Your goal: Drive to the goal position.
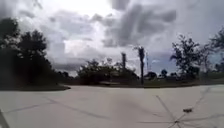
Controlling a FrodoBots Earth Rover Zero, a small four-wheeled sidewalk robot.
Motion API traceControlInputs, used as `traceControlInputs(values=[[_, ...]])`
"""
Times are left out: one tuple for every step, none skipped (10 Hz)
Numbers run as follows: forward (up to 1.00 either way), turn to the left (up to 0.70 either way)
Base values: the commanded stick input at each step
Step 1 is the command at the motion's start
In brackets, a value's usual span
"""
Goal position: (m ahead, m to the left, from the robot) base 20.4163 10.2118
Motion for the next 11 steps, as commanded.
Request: traceControlInputs(values=[[0.85,0.0],[0.85,0.0],[0.85,0.0],[0.85,0.0],[0.85,0.0],[0.85,0.0],[0.85,0.0],[0.85,0.0],[0.85,0.0],[0.85,0.0],[0.85,0.0]])
